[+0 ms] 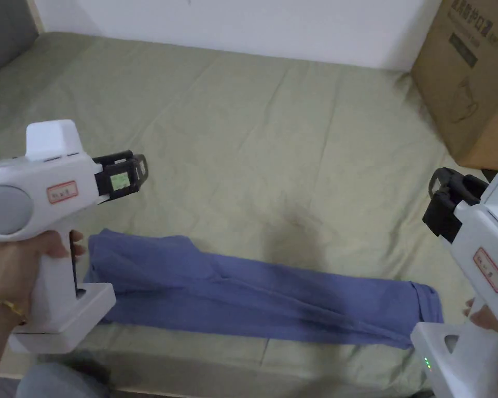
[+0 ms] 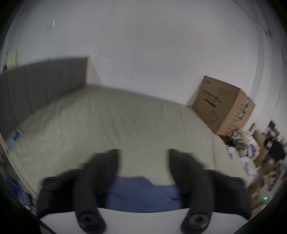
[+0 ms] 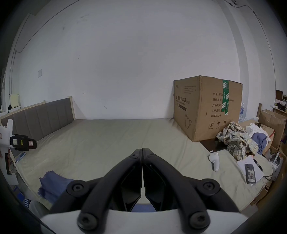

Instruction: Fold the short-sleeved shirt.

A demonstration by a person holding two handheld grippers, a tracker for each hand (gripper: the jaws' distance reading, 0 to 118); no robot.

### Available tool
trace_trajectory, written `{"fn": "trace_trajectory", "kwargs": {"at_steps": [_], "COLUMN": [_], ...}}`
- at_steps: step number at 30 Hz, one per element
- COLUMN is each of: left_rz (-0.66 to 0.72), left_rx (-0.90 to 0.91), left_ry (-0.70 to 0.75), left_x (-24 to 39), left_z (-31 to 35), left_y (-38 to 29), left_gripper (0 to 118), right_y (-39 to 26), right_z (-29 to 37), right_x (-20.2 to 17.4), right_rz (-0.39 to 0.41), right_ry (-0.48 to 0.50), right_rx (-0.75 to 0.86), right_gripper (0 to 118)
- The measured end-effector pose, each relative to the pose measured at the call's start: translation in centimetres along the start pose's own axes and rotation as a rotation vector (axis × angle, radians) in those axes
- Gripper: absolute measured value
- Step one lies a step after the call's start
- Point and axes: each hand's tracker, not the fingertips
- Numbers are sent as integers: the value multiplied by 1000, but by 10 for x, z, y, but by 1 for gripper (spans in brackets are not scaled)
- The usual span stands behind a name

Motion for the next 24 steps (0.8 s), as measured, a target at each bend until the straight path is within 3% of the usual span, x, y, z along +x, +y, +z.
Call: {"fn": "trace_trajectory", "kwargs": {"at_steps": [1, 2, 7, 13, 16, 20, 24], "left_rz": [45, 79, 292, 387, 458, 609, 595], "left_rx": [-12, -20, -90, -322, -370, -426, -409], "left_ry": [-16, -28, -61, -27, -21, -141, -142], "left_x": [-15, -28, -104, -184, -186, -182, -170], "left_z": [-3, -4, -17, -52, -62, -74, -84], "left_y": [-1, -3, -12, -56, -83, -106, -109], "left_gripper": [112, 115, 115, 115, 115, 115, 112], "right_y": [-1, -1, -2, -5, -8, -10, -7], "right_z": [-3, -5, -15, -26, -31, -37, -40], "right_x": [0, -4, -12, -22, -25, -28, -28], "right_rz": [1, 0, -3, 1, 4, 10, -3], "right_ry": [-3, -6, -14, -18, -28, -36, -39], "right_rx": [-7, -16, -49, -85, -109, -132, -140], "right_gripper": [0, 0, 0, 0, 0, 0, 0]}}
